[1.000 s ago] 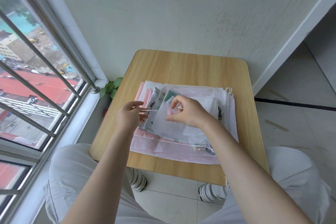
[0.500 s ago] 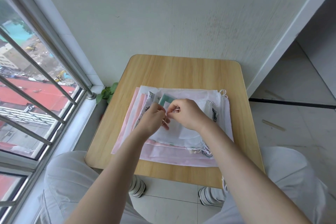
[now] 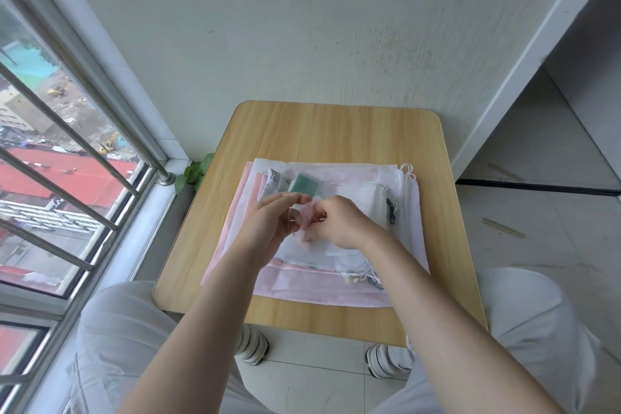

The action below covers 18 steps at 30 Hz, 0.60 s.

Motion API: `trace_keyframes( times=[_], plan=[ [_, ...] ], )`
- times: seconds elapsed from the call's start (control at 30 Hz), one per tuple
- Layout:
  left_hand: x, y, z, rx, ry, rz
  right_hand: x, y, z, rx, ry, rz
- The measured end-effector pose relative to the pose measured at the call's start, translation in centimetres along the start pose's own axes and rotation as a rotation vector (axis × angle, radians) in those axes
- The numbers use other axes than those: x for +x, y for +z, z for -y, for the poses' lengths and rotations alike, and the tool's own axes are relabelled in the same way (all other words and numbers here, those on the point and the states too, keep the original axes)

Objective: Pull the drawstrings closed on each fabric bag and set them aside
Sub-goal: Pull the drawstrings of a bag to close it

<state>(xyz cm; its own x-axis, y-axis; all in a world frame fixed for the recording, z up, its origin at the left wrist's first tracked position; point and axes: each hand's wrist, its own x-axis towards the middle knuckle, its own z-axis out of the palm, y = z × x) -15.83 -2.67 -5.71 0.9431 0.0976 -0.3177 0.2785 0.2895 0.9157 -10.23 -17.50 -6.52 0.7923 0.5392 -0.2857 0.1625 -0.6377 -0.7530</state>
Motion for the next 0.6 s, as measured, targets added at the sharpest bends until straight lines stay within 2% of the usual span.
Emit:
trace_keyframes(
  times=[0.13, 0.33, 0.47, 0.6],
  plan=[
    [0.0, -0.1, 0.4, -0.075, -0.009, 0.052, 0.0, 0.2, 0.0, -0.052, 0.033, 0.008],
    [0.3, -1.1, 0.4, 0.173, -0.012, -0.082, -0.3, -1.0, 0.6, 0.085, 0.048, 0.063],
    [0.2, -1.6, -0.3, 0.105, -0.080, -0.093, -0.3, -1.5, 1.2, 0.243, 0.095, 0.070],
    [0.5, -1.6, -0.7, 0.025, -0.083, -0.079, -0.1, -1.8, 2.0, 0.114, 0.070, 0.087]
  ],
)
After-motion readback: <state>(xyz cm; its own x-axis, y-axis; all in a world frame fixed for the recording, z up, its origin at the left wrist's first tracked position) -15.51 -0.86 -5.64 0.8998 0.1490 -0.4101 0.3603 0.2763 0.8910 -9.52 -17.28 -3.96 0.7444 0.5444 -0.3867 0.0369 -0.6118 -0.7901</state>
